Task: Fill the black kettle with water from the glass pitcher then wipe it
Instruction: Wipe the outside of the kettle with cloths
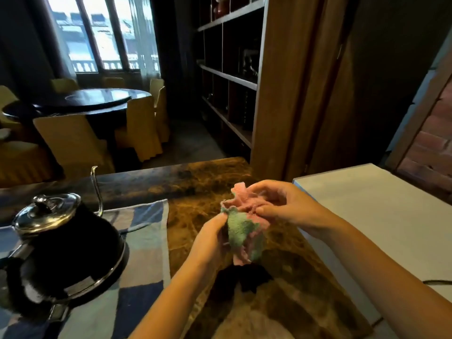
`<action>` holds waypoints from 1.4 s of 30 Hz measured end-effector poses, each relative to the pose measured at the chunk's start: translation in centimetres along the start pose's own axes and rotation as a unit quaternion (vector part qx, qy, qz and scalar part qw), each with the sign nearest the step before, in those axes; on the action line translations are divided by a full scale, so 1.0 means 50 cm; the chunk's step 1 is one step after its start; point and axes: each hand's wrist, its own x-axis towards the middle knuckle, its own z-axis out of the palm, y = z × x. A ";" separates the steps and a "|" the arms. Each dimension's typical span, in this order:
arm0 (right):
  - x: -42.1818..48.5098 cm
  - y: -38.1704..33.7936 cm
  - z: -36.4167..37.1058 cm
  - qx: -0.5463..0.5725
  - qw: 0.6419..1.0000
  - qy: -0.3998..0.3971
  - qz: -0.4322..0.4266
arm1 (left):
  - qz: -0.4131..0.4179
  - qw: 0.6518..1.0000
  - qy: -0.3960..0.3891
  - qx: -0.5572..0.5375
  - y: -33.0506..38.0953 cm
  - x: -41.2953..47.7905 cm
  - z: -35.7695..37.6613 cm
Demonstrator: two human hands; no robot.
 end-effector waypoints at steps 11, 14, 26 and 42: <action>0.032 0.026 -0.009 0.027 0.996 -0.066 -0.050 | 0.012 0.993 -0.025 0.115 0.001 0.010 0.010; 0.027 0.029 -0.015 0.032 0.995 -0.080 -0.049 | 0.065 0.988 0.016 0.136 0.018 0.011 -0.012; 0.013 0.048 0.043 0.245 0.937 -0.225 0.107 | -0.119 0.990 -0.072 -0.024 0.081 0.040 -0.087; 0.006 0.068 0.096 0.559 0.744 -0.205 0.302 | -0.136 0.987 -0.014 -0.085 -0.108 0.002 -0.114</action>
